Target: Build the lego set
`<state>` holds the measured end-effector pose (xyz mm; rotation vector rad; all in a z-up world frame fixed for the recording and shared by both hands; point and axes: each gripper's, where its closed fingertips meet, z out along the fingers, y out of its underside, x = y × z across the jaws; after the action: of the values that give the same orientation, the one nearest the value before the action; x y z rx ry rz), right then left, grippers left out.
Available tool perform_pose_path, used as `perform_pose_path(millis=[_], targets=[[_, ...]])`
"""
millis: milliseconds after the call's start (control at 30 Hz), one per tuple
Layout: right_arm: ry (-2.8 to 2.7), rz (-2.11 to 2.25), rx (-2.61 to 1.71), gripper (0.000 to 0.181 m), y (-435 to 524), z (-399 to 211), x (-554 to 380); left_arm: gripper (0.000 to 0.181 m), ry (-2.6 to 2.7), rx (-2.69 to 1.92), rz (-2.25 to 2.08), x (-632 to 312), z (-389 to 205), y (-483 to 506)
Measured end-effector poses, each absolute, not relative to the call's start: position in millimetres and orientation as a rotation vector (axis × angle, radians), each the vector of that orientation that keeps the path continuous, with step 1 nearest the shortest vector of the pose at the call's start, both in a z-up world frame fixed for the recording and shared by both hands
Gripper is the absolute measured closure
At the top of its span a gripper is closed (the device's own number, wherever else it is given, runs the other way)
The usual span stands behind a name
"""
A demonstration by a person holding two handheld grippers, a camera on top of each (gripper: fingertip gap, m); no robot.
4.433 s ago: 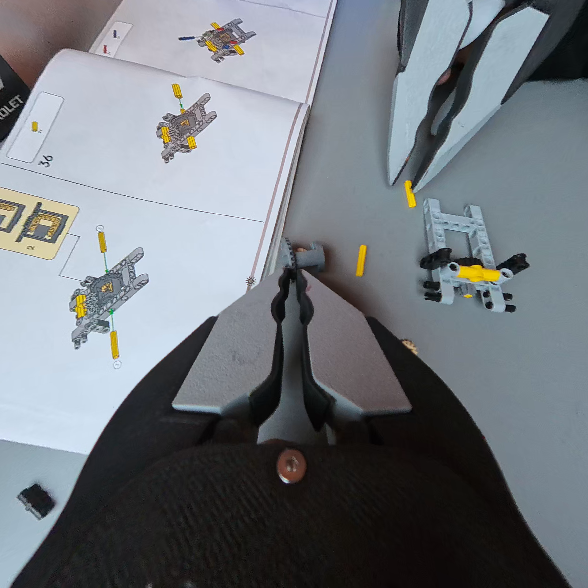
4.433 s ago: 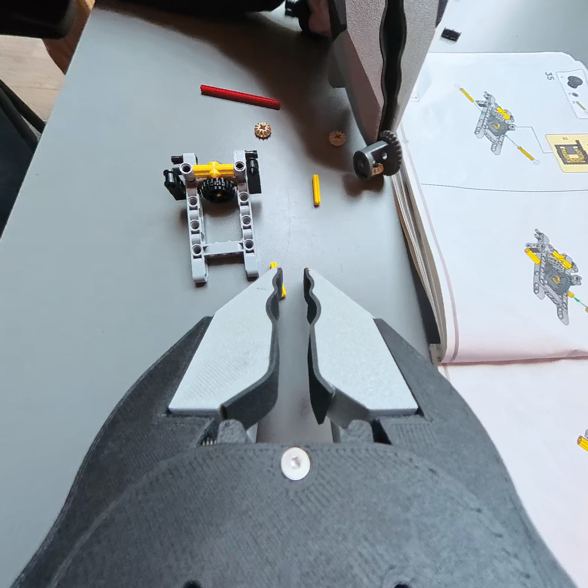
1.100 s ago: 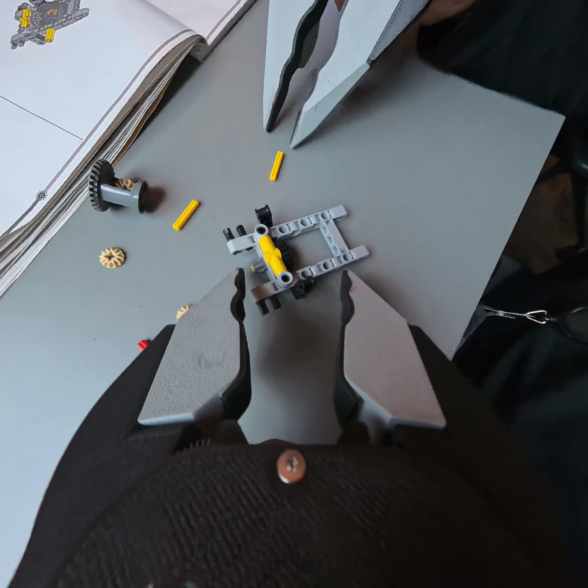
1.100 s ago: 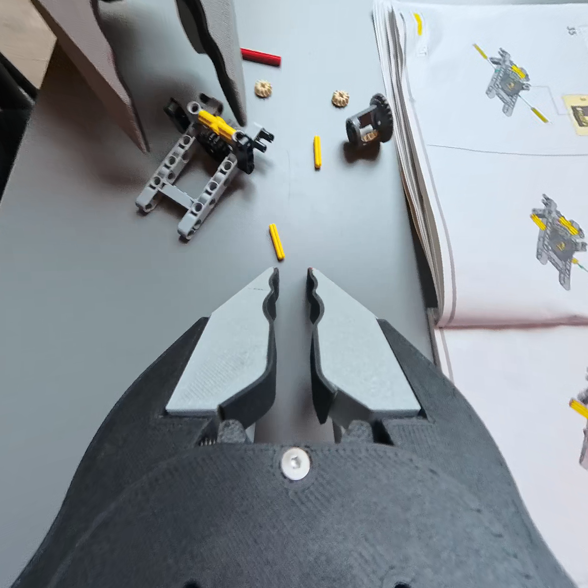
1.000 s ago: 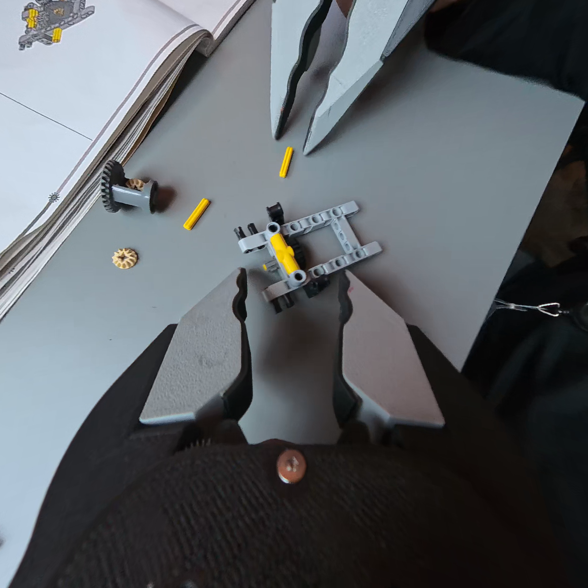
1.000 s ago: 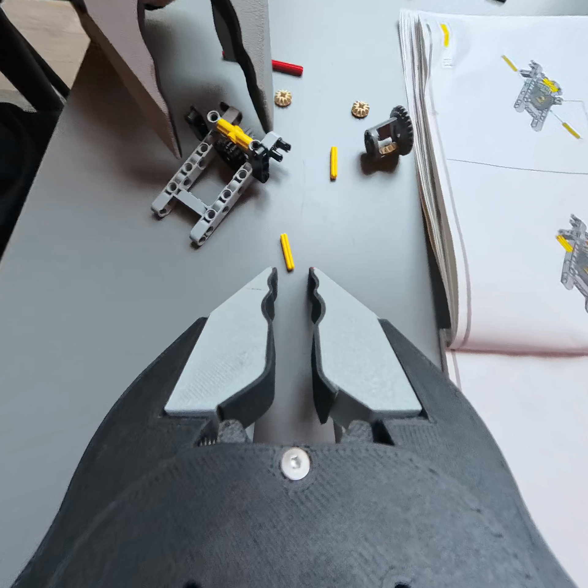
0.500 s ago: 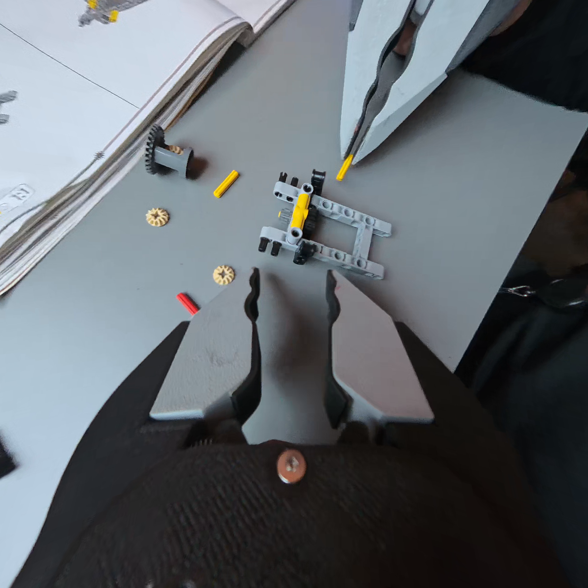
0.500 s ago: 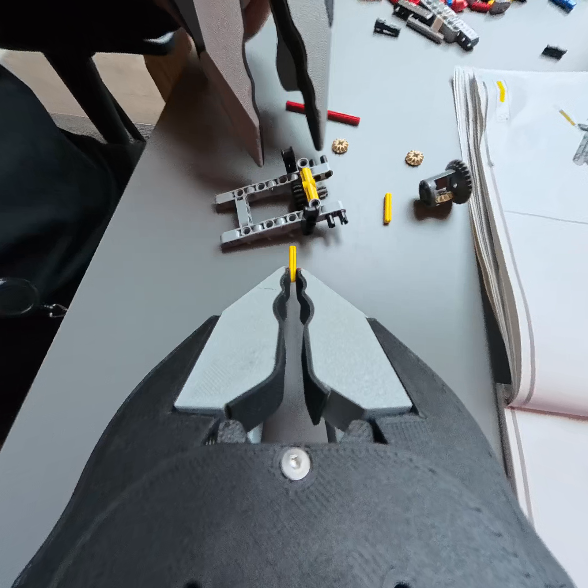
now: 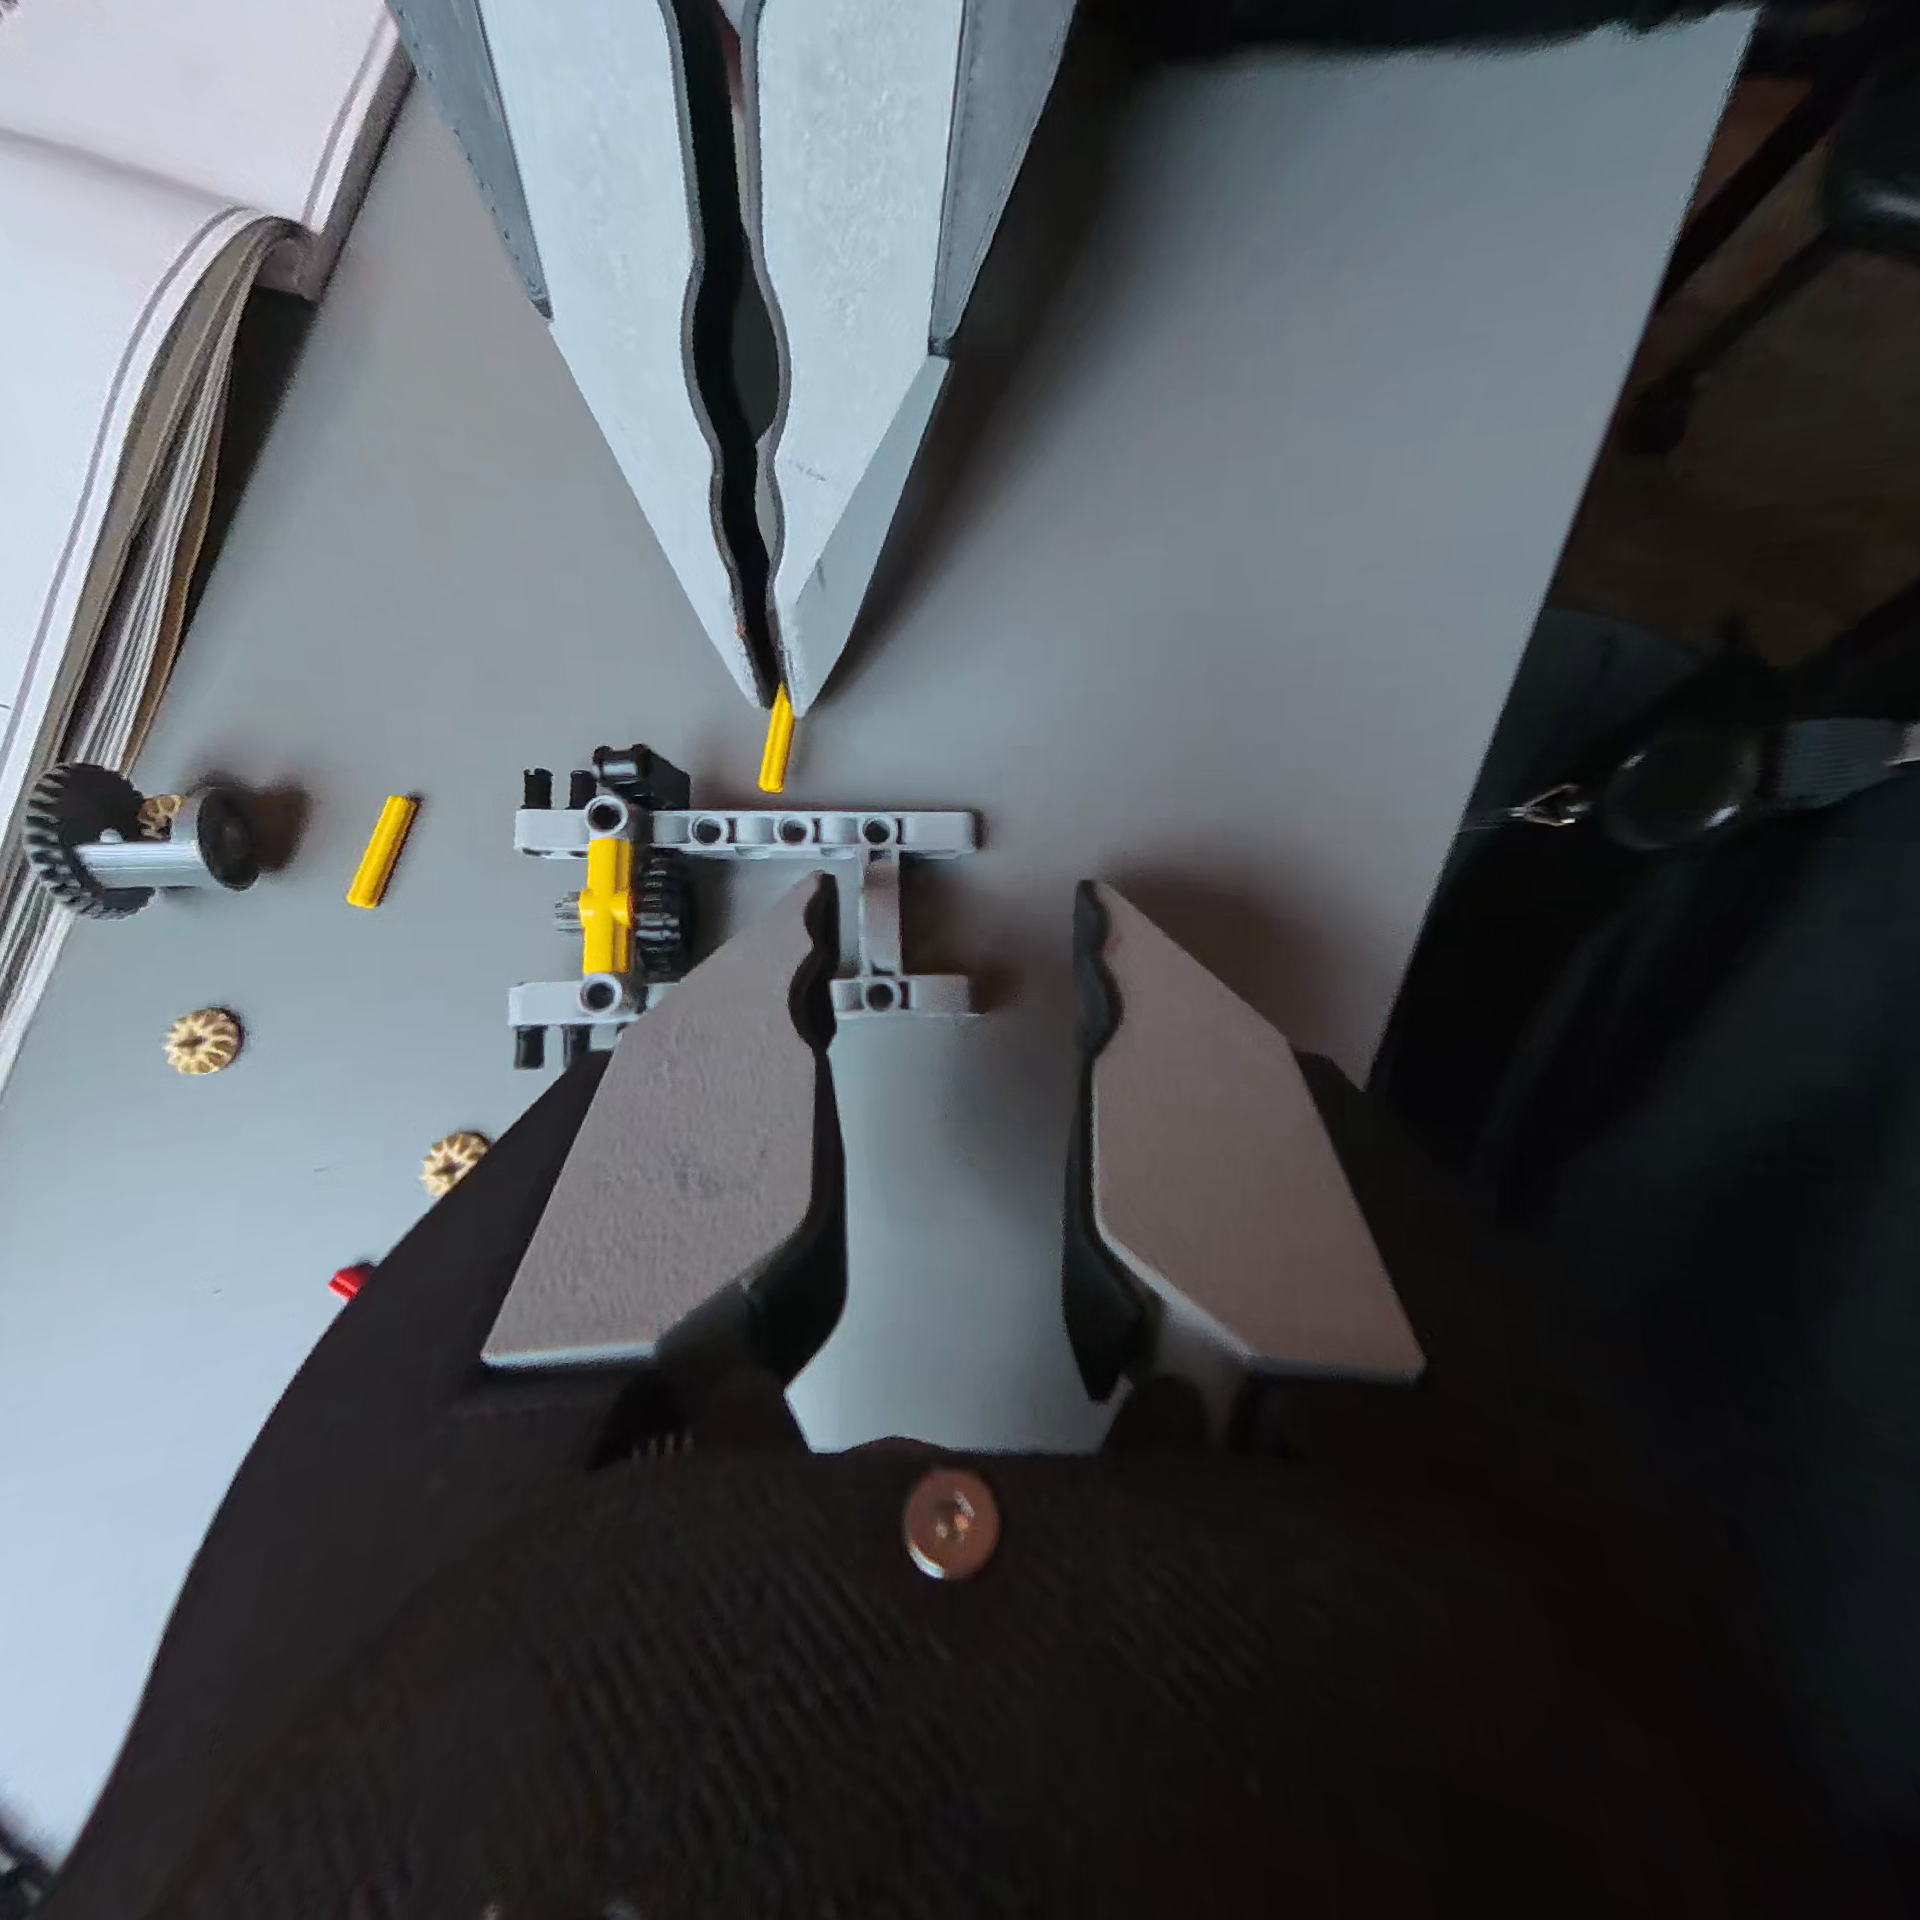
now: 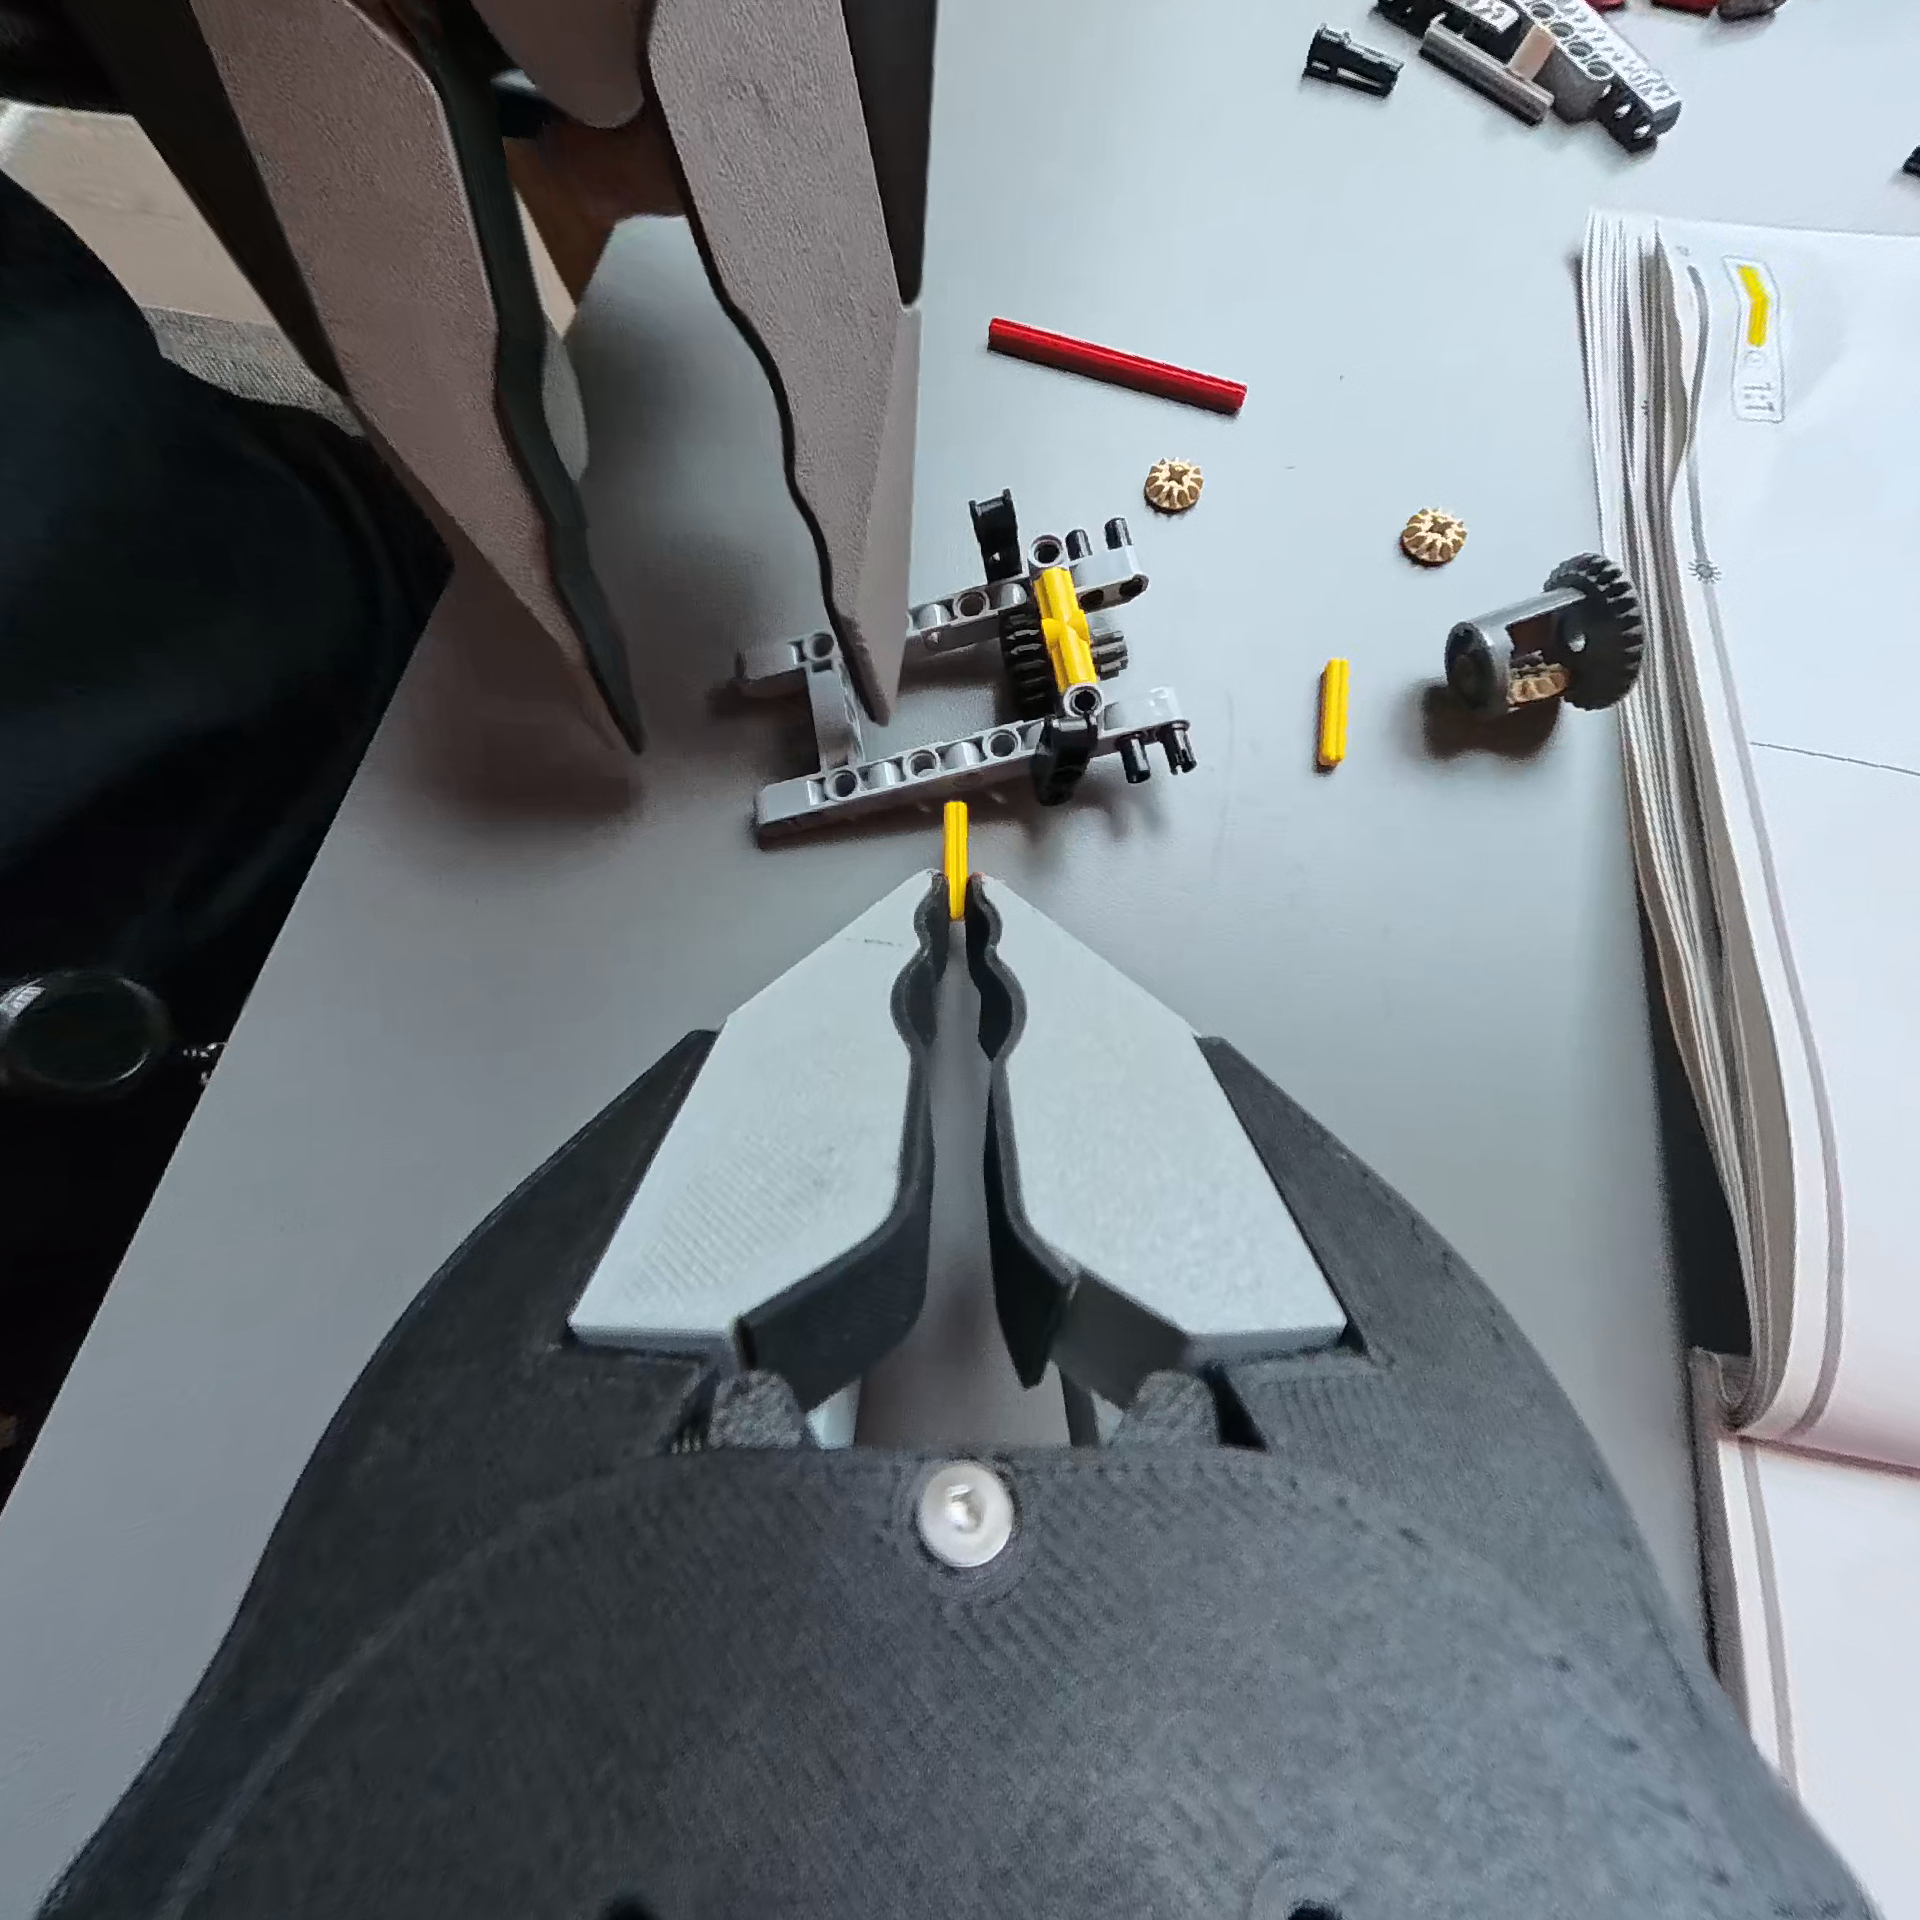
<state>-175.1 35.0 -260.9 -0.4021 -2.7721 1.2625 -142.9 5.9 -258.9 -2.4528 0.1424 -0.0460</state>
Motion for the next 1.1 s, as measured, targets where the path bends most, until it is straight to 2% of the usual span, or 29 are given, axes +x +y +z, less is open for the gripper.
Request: perform_pose_path(millis=[167,267,333,1100], targets=[[-2.774,1.252,-0.396,0.181,35,-263,-176,0.146,0.125,-2.522,0.015,-152,-267,3],[-2.767,1.246,-0.392,0.181,34,-263,-176,0.159,0.126,-2.536,-0.04,-149,-269,2],[-2.766,1.248,-0.381,0.181,32,-262,-175,0.175,0.139,-2.538,-0.033,-151,-269,1],[-2.739,1.215,-0.313,0.181,20,-261,-174,0.175,0.181,-2.482,-0.102,-152,-268,1]])
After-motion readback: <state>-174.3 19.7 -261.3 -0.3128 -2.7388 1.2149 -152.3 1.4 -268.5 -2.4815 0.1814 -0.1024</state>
